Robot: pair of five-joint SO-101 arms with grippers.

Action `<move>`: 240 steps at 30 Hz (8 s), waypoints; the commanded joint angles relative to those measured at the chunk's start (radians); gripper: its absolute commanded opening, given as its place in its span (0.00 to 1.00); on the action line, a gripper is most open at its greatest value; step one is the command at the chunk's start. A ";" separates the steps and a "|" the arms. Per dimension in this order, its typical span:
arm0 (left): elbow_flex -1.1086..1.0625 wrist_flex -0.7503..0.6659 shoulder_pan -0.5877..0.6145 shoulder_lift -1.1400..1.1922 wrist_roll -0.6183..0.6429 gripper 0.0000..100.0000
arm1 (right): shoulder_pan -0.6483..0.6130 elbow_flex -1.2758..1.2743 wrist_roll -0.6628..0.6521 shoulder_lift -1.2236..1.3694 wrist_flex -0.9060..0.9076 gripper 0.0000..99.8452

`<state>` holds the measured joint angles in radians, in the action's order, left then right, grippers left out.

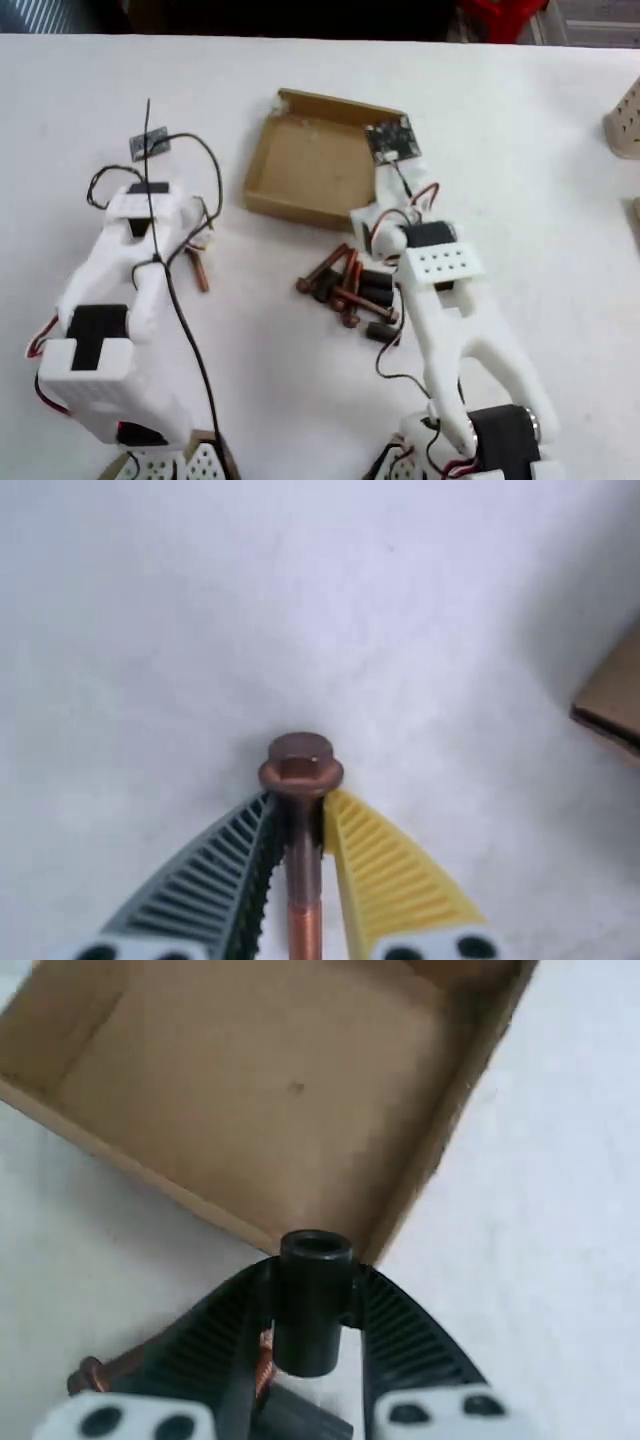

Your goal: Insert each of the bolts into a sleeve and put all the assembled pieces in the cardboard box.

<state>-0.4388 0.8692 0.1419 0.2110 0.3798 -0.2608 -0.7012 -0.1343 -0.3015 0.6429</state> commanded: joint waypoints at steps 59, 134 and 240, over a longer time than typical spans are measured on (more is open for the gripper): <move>0.051 -0.048 0.021 0.001 -0.014 0.02 | -0.430 -0.956 0.009 0.249 -2.028 0.02; -1.122 -0.485 -0.524 -2.040 -0.157 0.02 | -0.496 -0.987 0.152 0.320 -1.995 0.02; -1.221 -0.058 -0.522 -2.038 -0.198 0.24 | -0.461 -0.987 0.157 0.311 -2.111 0.02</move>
<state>-1.6955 0.7020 -0.3905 -1.8082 0.2401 -0.7488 -1.6817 0.0115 0.0238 -1.4423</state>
